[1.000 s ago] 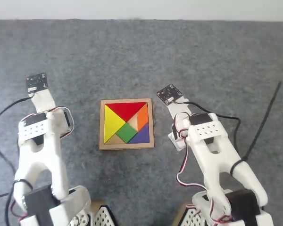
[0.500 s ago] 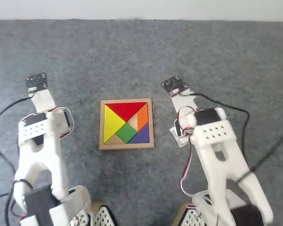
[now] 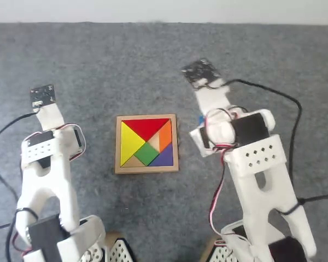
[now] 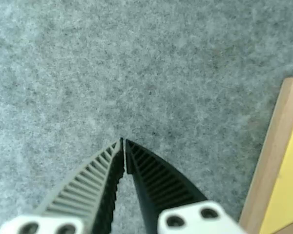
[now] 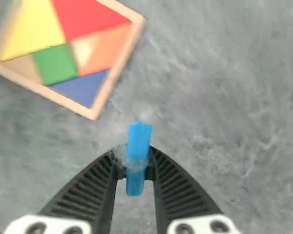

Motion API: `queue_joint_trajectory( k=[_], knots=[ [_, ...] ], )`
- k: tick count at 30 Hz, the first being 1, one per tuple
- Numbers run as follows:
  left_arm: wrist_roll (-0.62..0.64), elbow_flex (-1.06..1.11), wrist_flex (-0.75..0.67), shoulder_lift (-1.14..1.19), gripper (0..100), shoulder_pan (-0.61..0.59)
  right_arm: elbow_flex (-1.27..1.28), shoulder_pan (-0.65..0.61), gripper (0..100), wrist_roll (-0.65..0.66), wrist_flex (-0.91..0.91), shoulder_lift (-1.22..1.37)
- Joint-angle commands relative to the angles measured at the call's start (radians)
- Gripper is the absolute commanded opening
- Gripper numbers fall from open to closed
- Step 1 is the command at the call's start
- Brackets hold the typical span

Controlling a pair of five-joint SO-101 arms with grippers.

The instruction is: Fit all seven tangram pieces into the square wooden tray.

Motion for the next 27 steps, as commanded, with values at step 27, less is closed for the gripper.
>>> queue_joint_trajectory(
  k=[27],
  knots=[
    [-0.008,-0.012,-0.003,-0.008,1,0.003,-0.15,-0.305,14.6,-0.259,-0.392,0.733]
  ],
)
